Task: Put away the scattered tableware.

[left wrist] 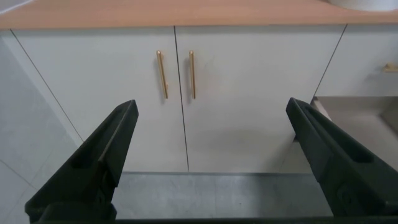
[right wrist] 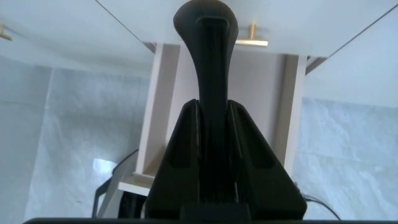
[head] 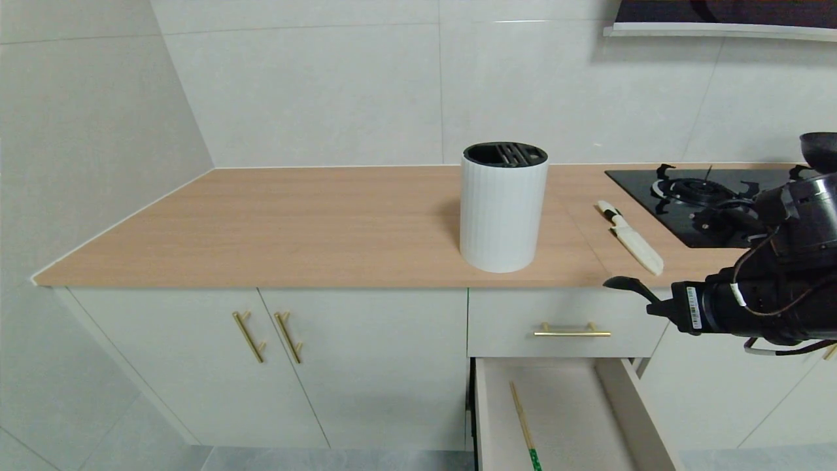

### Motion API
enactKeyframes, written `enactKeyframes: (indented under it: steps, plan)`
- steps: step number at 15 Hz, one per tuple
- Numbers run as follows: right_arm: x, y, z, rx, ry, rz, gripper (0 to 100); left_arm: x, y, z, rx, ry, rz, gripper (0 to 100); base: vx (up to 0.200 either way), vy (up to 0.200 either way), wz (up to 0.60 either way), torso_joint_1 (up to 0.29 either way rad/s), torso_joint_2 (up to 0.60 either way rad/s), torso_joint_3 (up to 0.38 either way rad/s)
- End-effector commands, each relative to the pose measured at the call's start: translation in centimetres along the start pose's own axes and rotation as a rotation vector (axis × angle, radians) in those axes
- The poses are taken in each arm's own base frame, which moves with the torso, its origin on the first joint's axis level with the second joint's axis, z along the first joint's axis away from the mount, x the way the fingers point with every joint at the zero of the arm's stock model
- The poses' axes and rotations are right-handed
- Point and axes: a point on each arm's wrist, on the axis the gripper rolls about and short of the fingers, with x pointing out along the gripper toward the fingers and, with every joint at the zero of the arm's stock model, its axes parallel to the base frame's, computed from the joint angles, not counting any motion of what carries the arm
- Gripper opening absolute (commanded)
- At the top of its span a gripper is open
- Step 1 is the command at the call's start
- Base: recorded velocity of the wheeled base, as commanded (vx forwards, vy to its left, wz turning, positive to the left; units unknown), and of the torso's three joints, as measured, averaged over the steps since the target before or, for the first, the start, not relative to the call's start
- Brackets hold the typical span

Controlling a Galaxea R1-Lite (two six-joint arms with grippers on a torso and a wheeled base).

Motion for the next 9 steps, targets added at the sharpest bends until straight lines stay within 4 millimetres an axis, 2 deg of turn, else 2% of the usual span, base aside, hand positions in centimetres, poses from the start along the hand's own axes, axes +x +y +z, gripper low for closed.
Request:
enactKeyframes:
  steps: [1, 9]
  plan:
    - [0.51, -0.03, -0.12, 0.000, 0.016, -0.004, 0, 0.00, 0.00, 0.00, 0.000, 0.000, 0.001, 100, 0.000, 0.000, 0.00, -0.173, 0.40, 0.237]
    - [1.07, -0.04, -0.40, -0.001, 0.033, -0.005, 0, 0.00, 0.00, 0.00, 0.000, 0.000, 0.001, 100, 0.000, 0.000, 0.00, -0.195, 0.48, 0.283]
